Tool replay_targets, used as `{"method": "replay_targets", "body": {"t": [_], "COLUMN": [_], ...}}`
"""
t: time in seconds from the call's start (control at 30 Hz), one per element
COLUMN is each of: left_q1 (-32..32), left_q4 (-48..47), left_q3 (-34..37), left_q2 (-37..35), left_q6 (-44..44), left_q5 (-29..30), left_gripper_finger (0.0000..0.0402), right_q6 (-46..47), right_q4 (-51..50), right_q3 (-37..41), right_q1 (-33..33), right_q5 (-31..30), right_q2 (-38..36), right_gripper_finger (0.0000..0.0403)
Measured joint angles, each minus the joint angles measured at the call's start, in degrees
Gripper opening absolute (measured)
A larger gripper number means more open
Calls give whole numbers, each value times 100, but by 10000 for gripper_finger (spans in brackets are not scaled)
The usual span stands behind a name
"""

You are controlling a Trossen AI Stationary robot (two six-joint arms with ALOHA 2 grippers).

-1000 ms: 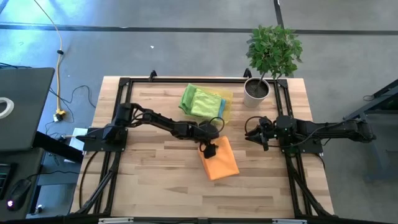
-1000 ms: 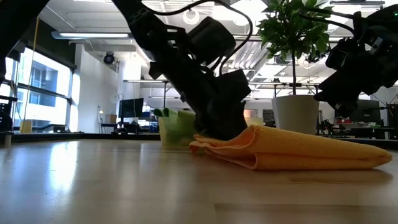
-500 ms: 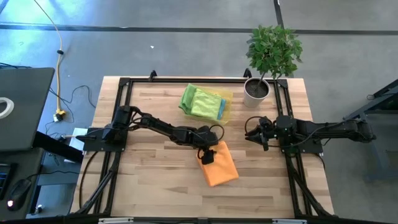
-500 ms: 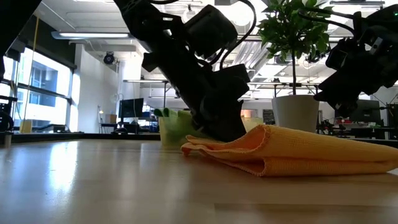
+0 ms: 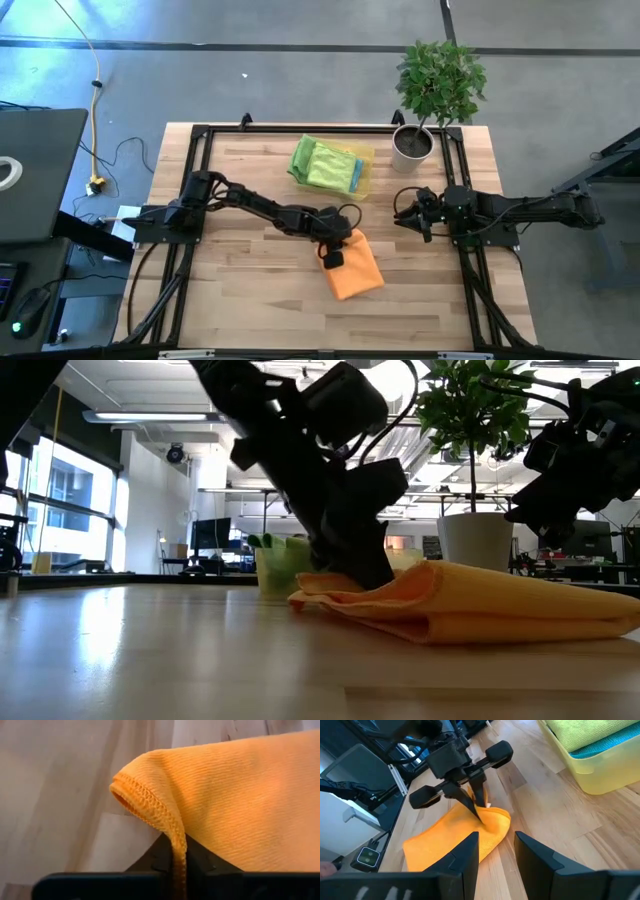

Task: Fold microfiber towels
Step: Put the folded orange microfiber towel into the yellow bin

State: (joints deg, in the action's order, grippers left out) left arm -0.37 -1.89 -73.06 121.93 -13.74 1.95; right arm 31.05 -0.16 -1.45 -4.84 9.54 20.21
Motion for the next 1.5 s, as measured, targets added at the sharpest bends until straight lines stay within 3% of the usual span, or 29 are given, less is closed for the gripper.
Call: {"method": "replay_targets", "body": {"t": [0.13,0.37,0.63,0.77,1.27,1.5], "left_q1": [41,232,777,1117,2161,2430], "left_q4": [-709,-1163,-1185,-1238,-1339,-1991], "left_q3": [-490,-1636,-2462,-2503,-2503,-2503], "left_q2": [7,-5,-21,-26,18,12], "left_q6": [4,42,82,140,31,-117], "left_q5": [-112,318,1237,1535,1543,1831], "left_gripper_finger": [10,12,10,10,10,10], "right_q6": [0,0,0,0,0,0], "right_q4": [0,-1,0,-2,-2,-2], "right_q3": [0,0,0,0,0,0], "right_q1": [1,0,0,0,2,2], "right_q5": [0,0,-2,0,0,0], "right_q2": [0,1,0,0,2,2], "right_gripper_finger": [116,116,116,116,116,116]}}
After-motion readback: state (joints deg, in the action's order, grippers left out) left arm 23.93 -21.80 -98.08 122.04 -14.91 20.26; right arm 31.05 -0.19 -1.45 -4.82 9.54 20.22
